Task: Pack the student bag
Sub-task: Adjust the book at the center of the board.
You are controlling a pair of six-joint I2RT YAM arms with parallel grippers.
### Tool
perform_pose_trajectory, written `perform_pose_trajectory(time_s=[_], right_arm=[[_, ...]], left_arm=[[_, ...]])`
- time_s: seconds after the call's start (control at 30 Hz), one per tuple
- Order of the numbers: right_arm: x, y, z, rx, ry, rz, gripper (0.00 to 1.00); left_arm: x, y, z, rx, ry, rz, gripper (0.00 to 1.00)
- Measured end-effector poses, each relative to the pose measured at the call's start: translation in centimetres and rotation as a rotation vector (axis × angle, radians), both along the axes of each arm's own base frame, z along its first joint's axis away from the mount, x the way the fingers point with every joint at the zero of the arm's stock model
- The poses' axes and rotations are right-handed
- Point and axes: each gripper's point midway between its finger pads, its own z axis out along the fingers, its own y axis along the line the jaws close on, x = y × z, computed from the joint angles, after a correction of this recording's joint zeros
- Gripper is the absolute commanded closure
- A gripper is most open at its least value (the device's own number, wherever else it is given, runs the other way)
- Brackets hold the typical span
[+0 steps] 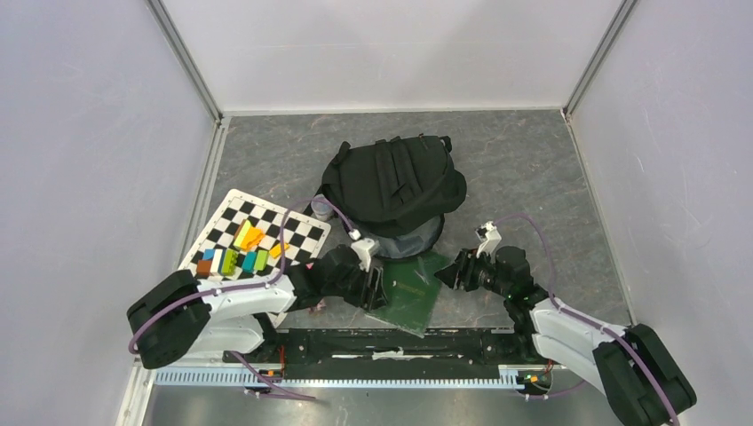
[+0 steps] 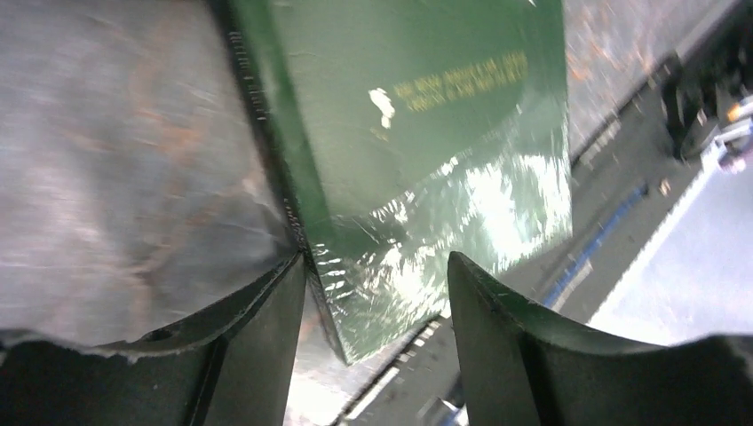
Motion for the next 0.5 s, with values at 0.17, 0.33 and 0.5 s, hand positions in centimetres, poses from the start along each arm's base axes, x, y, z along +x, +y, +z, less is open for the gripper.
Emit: perform_pose_trajectory(time_s=[0.17, 0.33, 0.5], right_arm=[[-0.4, -0.6, -0.2, -0.022, 0.012, -0.019, 0.3], [-1.0, -1.4, 0.1, -0.043, 0.025, -0.043, 0.23], [-2.2, -2.3, 0.1, -0.082, 0.086, -0.062, 0.24]], left_arm=[[-4.4, -2.2, 0.5, -0.036, 0.043, -0.117, 0.37], [-5.6, -2.7, 1.2, -0.058, 0.088, -0.065, 0.36], [-3.9, -2.0, 2.1, -0.057, 0.072, 0.089, 0.32]])
